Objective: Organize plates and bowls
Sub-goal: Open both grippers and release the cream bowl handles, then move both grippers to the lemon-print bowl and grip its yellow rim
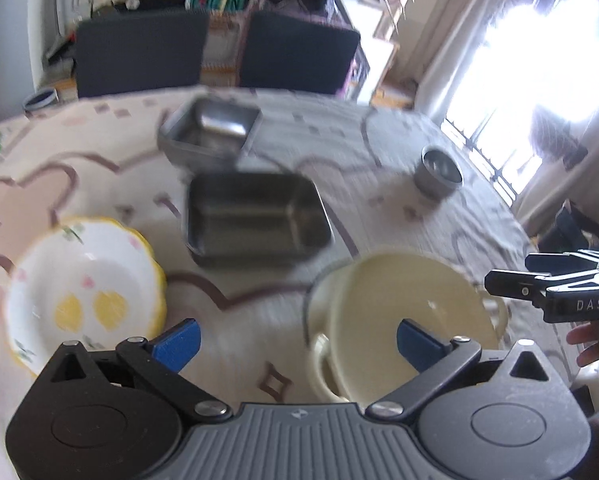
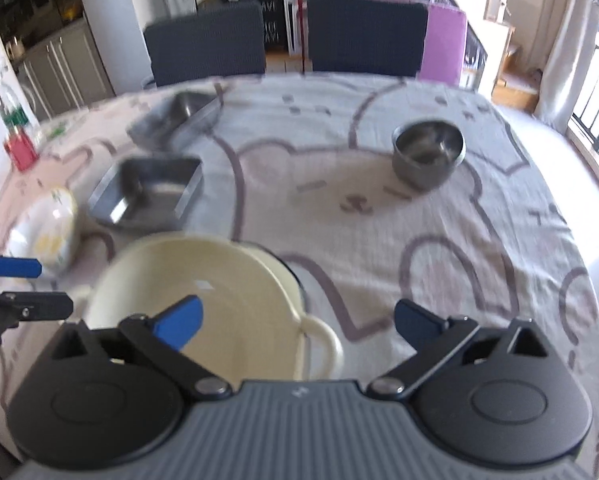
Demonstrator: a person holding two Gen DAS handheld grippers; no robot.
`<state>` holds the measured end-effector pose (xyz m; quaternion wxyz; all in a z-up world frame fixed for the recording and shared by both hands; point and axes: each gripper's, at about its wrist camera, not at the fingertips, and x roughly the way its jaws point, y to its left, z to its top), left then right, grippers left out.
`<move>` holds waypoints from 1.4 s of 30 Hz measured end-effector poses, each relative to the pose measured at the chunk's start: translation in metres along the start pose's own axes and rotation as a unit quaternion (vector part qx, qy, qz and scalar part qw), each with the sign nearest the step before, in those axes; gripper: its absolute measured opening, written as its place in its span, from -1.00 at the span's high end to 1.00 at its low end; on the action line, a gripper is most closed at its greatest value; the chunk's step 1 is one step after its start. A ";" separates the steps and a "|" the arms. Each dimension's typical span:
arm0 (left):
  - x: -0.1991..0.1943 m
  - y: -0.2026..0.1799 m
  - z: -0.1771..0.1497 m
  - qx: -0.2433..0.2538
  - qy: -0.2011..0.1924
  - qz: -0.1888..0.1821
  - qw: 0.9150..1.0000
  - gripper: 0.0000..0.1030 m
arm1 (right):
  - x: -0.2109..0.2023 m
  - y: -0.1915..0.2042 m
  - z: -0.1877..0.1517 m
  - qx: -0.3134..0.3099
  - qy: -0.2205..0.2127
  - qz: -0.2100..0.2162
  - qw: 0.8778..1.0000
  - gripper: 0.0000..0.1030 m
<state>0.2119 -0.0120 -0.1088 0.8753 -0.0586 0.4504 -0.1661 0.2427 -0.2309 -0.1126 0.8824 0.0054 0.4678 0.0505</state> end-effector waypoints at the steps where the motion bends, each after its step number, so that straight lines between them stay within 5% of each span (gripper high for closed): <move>1: -0.006 0.004 0.002 0.000 -0.008 0.004 1.000 -1.00 | -0.003 0.005 0.003 0.002 -0.011 0.004 1.000 -1.00; 10: -0.050 0.058 0.017 -0.022 -0.065 0.054 0.996 -1.00 | -0.010 0.071 0.031 0.009 -0.071 0.072 0.995 -1.00; 22: -0.071 0.147 0.019 -0.086 -0.099 0.149 0.980 -1.00 | 0.032 0.163 0.050 0.017 -0.031 0.132 0.991 -0.99; 26: -0.063 0.167 0.013 -0.088 -0.084 0.172 0.978 -1.00 | 0.051 0.177 0.053 0.038 -0.006 0.149 0.988 -0.73; 30: -0.049 0.177 0.008 -0.065 -0.039 0.193 0.978 -1.00 | 0.075 0.189 0.056 0.052 0.026 0.164 0.985 -0.17; 35: -0.029 0.192 0.009 -0.097 0.040 0.161 0.981 -1.00 | 0.100 0.200 0.052 0.058 0.052 0.161 0.984 -0.05; 38: -0.030 0.198 0.007 -0.125 0.028 0.133 0.983 -0.97 | 0.109 0.201 0.050 0.070 0.059 0.162 0.982 -0.01; 42: -0.026 0.195 0.011 -0.130 0.025 0.146 0.980 -0.43 | 0.116 0.204 0.049 0.073 0.066 0.161 0.982 0.16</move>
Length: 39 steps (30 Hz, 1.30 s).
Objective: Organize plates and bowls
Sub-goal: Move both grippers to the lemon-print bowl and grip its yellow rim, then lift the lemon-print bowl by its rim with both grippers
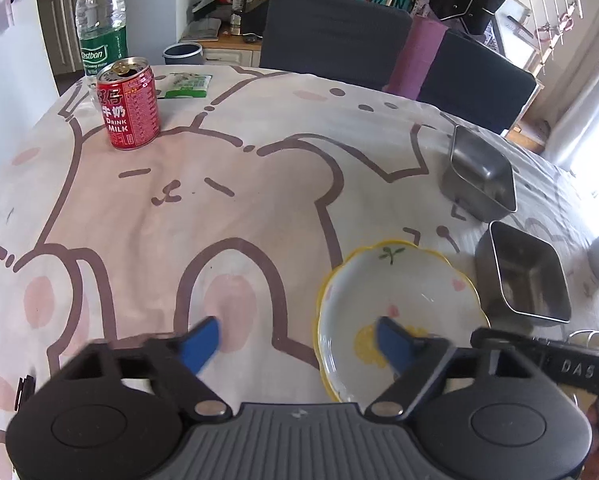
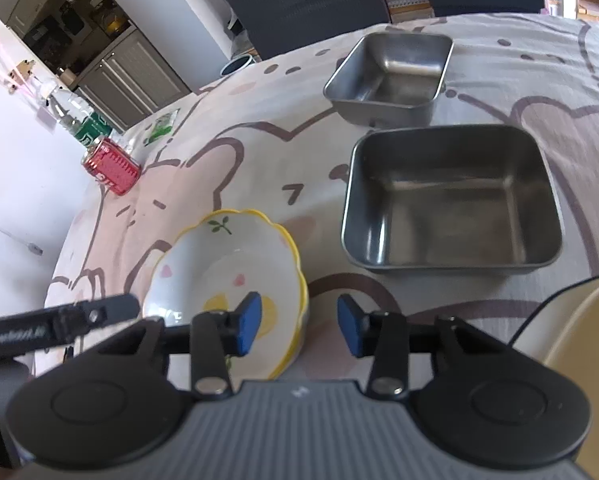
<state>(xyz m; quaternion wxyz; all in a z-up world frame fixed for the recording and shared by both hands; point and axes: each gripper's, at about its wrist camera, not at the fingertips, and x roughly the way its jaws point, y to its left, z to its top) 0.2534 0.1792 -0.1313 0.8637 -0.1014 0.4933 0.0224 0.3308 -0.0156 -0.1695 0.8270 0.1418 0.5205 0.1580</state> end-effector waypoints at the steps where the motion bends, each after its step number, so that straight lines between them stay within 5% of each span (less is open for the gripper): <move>1: 0.001 -0.002 0.000 0.002 0.002 0.001 1.000 -0.24 | 0.001 0.000 0.000 0.001 0.004 -0.001 1.000 0.23; 3: 0.007 -0.007 0.002 0.009 0.009 0.003 1.000 0.02 | 0.005 0.001 0.002 -0.003 0.008 -0.010 1.000 0.61; 7: 0.017 -0.014 0.001 0.030 0.027 0.009 0.999 0.63 | 0.006 0.002 0.002 -0.012 0.011 -0.016 1.000 0.77; 9: 0.020 -0.017 0.000 0.037 0.032 0.010 0.999 0.73 | 0.009 0.005 0.002 -0.023 0.013 -0.016 1.000 0.82; 28: 0.032 -0.021 -0.009 0.032 0.022 0.006 0.999 0.82 | 0.028 0.012 0.005 -0.066 0.024 -0.027 0.997 0.79; 38: -0.015 -0.027 -0.008 0.042 -0.037 0.009 0.998 0.92 | 0.007 0.021 0.004 -0.086 0.005 -0.030 0.996 0.80; 39: -0.023 -0.027 -0.008 0.037 -0.052 -0.012 0.998 1.00 | 0.001 0.022 0.004 -0.088 -0.002 -0.026 0.996 0.80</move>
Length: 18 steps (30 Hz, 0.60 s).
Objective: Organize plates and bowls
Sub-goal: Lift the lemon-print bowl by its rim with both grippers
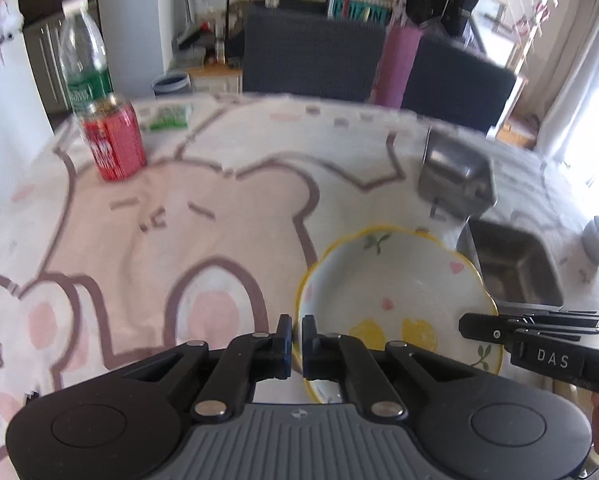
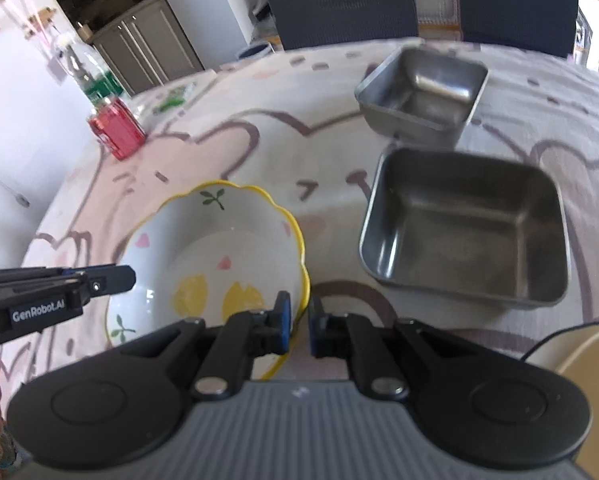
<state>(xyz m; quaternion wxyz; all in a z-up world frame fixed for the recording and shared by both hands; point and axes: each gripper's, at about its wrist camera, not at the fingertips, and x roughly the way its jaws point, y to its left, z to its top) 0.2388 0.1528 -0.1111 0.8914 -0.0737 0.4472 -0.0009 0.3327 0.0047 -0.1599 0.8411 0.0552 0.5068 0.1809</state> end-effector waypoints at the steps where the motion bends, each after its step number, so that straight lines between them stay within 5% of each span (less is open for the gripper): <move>1: -0.010 0.000 0.002 -0.017 -0.018 -0.033 0.999 1.00 | -0.007 0.001 0.001 -0.001 -0.008 0.003 1.000 0.79; 5: -0.033 -0.020 0.006 -0.031 -0.041 -0.061 0.997 1.00 | -0.032 0.014 0.004 -0.024 -0.030 0.032 0.999 0.72; 11: -0.013 -0.015 -0.001 -0.027 0.006 0.000 1.000 0.99 | -0.018 0.004 -0.002 0.005 -0.008 0.001 1.000 0.83; 15: 0.006 0.012 -0.006 -0.031 0.039 0.025 0.998 0.53 | -0.007 -0.005 -0.003 0.007 0.010 -0.008 1.000 0.87; 18: 0.020 0.023 -0.009 -0.035 0.064 0.014 0.997 0.53 | -0.001 -0.008 -0.004 0.008 0.021 -0.020 1.000 0.87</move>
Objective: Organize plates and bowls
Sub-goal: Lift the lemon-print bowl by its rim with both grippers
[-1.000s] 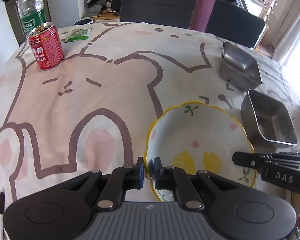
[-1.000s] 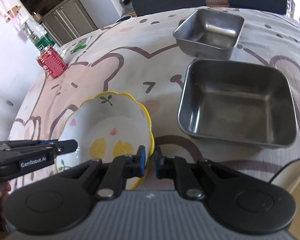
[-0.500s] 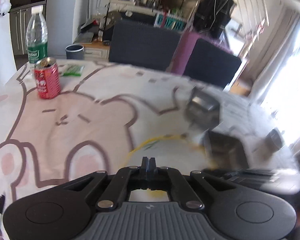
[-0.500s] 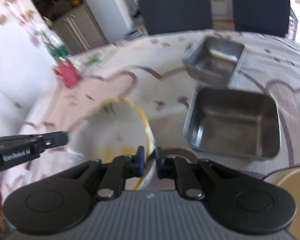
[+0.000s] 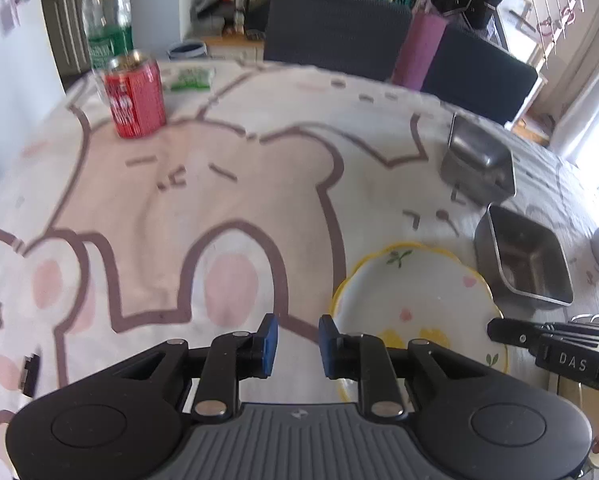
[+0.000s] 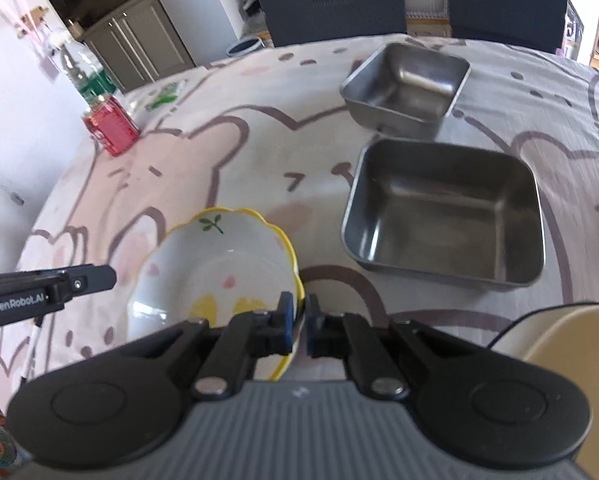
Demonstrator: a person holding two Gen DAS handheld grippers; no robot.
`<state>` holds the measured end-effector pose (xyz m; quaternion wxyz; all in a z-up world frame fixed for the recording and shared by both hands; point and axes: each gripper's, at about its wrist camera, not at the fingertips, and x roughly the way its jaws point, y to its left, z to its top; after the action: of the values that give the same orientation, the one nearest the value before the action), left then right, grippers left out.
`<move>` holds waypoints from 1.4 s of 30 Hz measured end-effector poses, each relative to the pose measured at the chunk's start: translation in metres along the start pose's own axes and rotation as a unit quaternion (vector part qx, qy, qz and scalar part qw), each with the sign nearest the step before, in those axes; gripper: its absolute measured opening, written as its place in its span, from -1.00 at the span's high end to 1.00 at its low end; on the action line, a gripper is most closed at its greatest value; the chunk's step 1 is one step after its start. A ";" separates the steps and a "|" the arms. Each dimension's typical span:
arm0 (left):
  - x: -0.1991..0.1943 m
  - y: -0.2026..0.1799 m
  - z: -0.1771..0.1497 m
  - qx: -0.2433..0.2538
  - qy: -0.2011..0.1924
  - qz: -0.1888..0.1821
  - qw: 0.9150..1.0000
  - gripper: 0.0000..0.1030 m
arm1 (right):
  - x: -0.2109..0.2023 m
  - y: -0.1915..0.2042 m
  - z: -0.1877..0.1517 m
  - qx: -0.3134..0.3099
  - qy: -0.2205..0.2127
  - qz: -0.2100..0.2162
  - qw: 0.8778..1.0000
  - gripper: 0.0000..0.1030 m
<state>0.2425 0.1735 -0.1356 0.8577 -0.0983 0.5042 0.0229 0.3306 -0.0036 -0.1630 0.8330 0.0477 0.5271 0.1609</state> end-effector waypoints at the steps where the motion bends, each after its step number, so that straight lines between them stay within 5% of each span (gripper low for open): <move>1: 0.003 0.001 0.000 -0.001 0.004 -0.005 1.000 0.53 | 0.002 0.000 -0.001 -0.001 0.003 -0.006 1.000 0.87; 14: 0.001 0.001 0.008 -0.014 -0.008 -0.036 0.999 0.56 | 0.012 0.002 -0.003 -0.009 0.015 -0.010 1.000 0.81; 27: 0.039 -0.018 -0.006 0.021 0.062 -0.042 0.997 0.72 | 0.028 0.005 -0.007 0.012 0.052 -0.014 0.998 0.78; 42: 0.026 -0.022 -0.006 0.026 0.033 -0.043 0.998 0.81 | 0.026 0.012 -0.001 -0.026 0.039 -0.024 0.999 0.77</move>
<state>0.2532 0.1489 -0.1575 0.8428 -0.0986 0.5282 -0.0304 0.3375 0.0156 -0.1827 0.8165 0.0071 0.5558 0.1563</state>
